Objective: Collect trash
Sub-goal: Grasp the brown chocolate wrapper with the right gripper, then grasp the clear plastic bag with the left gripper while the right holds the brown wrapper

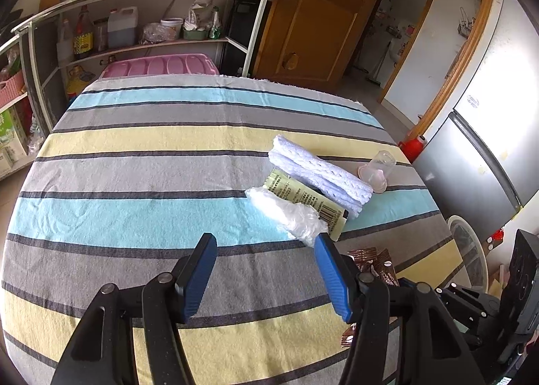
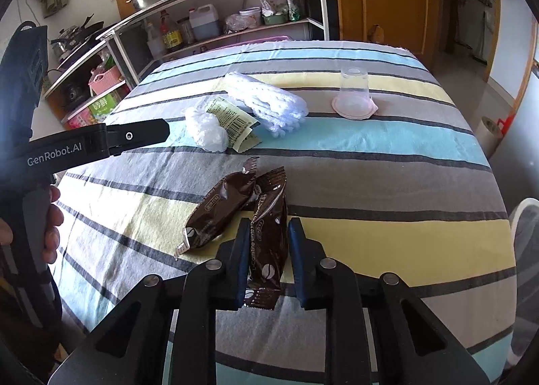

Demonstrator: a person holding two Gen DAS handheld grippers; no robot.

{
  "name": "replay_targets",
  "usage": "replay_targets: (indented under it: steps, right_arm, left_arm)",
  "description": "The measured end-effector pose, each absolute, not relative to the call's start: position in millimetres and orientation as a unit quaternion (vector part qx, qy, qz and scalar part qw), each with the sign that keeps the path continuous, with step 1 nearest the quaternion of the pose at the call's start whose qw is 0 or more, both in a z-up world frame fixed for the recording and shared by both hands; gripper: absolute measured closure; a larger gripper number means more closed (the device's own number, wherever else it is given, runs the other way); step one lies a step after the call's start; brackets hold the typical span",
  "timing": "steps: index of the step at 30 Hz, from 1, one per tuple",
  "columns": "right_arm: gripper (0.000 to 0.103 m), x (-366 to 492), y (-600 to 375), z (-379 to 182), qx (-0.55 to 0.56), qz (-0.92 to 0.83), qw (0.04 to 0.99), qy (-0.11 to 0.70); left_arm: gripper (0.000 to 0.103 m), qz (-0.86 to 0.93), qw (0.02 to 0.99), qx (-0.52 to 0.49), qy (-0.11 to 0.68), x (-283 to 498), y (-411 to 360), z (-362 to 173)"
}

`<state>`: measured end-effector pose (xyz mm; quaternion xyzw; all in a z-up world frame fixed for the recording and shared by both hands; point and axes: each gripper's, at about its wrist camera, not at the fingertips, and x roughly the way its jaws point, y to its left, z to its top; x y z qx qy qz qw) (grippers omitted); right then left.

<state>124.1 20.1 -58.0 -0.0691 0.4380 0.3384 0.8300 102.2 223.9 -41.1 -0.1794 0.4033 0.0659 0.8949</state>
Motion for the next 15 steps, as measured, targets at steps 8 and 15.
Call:
replay_targets:
  steps: [8, 15]
  right_arm:
    - [0.093, 129, 9, -58, -0.068, 0.317, 0.84, 0.434]
    - [0.093, 127, 9, -57, -0.066, 0.321, 0.84, 0.433]
  left_arm:
    - [0.041, 0.065, 0.888, -0.187, 0.414, 129, 211, -45]
    - [0.041, 0.086, 0.88, -0.178, 0.433, 149, 201, -59]
